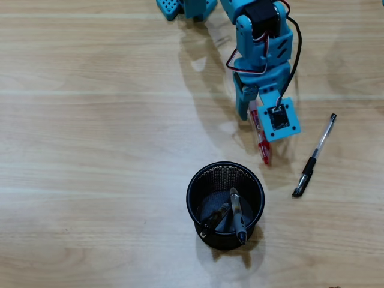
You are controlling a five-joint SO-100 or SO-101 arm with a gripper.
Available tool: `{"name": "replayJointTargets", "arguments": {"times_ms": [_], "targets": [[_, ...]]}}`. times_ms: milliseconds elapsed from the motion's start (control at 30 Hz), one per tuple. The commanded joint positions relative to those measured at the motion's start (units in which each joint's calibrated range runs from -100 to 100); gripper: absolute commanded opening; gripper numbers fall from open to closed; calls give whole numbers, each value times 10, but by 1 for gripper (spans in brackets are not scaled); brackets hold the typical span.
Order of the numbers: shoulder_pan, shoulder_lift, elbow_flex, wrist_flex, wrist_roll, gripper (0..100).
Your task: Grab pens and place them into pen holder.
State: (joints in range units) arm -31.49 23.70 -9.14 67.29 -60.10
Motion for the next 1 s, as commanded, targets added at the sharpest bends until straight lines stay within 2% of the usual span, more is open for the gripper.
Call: {"name": "replayJointTargets", "arguments": {"times_ms": [0,433,800,967], "targets": [[-8,9,-48,8,-3,18],[-13,60,-45,5,-3,18],[-29,93,-46,3,-25,17],[-25,93,-46,8,-27,6]]}}
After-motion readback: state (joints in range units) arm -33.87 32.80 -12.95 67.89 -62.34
